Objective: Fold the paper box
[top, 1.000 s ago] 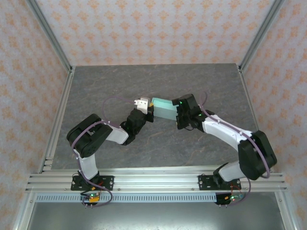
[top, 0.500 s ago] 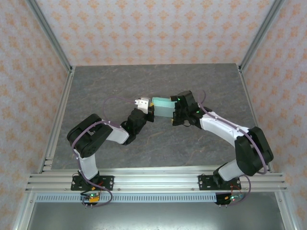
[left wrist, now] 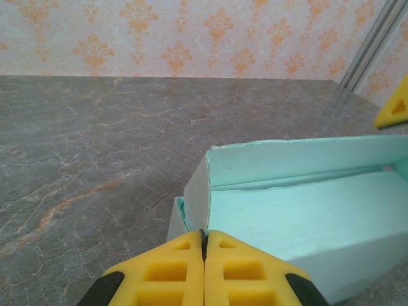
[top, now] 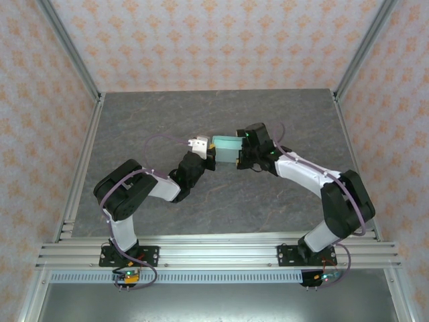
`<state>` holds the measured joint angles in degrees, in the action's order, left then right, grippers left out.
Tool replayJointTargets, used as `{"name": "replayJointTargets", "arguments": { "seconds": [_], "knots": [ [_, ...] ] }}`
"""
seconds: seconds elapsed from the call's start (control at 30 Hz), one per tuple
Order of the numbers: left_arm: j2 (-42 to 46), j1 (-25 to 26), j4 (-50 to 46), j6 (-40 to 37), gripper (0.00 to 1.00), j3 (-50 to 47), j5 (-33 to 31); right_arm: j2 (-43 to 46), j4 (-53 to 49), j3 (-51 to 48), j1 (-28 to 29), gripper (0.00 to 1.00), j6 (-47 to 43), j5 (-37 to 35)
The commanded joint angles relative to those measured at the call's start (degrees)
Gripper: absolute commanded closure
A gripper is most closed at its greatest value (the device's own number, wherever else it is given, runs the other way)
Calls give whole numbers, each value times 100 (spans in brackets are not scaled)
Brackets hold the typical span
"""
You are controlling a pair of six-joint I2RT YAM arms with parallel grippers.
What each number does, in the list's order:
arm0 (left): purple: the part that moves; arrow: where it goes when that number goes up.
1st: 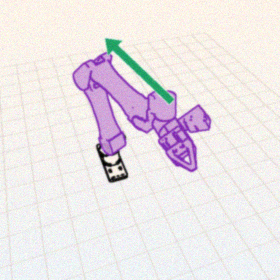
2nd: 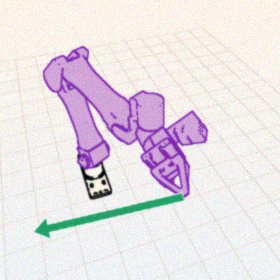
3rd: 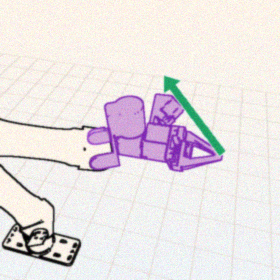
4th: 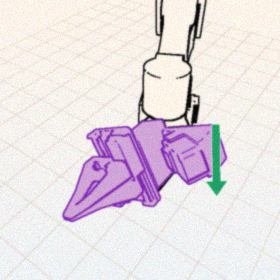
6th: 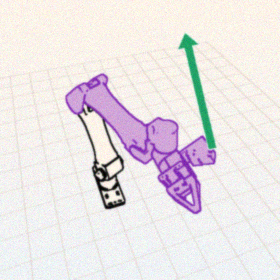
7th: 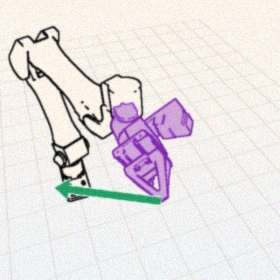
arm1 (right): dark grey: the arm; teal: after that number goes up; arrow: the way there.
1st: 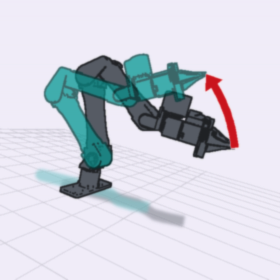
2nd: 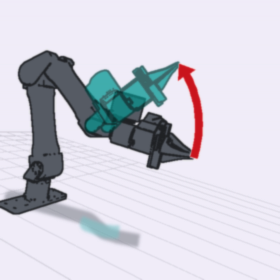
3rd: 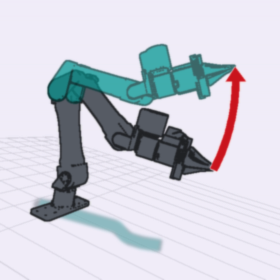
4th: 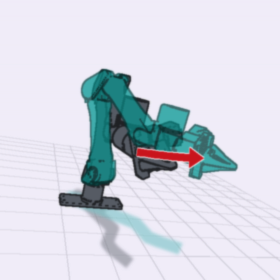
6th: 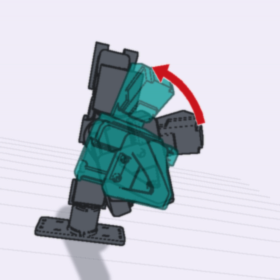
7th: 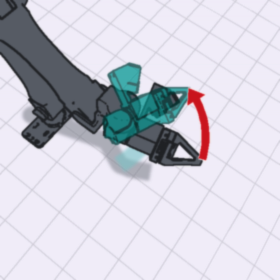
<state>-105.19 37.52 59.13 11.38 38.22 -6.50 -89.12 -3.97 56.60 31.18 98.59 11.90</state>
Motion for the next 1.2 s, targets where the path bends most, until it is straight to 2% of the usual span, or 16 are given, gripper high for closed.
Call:
{"name": "replayJointTargets", "arguments": {
  "seconds": [0.0,0.07,0.13,0.2,0.47,0.63,0.67,0.7,1.0,1.17],
  "knots": [
    [-371,28,-1339,58,93,-209,-64,-118,23,140,16,10,-102,-11],
    [-362,28,-1347,49,93,-196,-68,-115,-32,82,16,15,-130,-59],
    [-353,23,-1346,62,91,-179,-59,-117,-15,6,12,25,-145,-89],
    [-366,28,-1327,69,89,-174,9,-130,-1,-62,16,31,-192,-143],
    [-347,28,-1139,40,85,-148,327,-322,136,-281,21,44,-189,-249],
    [-7,28,-633,-137,76,-422,878,-415,181,-358,12,44,-187,-350],
    [112,28,-568,-151,64,-496,906,-413,177,-368,14,44,-186,-355],
    [252,28,-559,-189,59,-561,941,-425,193,-385,14,44,-190,-363],
    [1806,-53,-1575,-512,50,-501,986,-460,203,-507,12,46,-281,-434],
    [1823,-376,-1974,19,47,-89,1204,-518,280,-577,12,47,-277,-436]
  ]
}}
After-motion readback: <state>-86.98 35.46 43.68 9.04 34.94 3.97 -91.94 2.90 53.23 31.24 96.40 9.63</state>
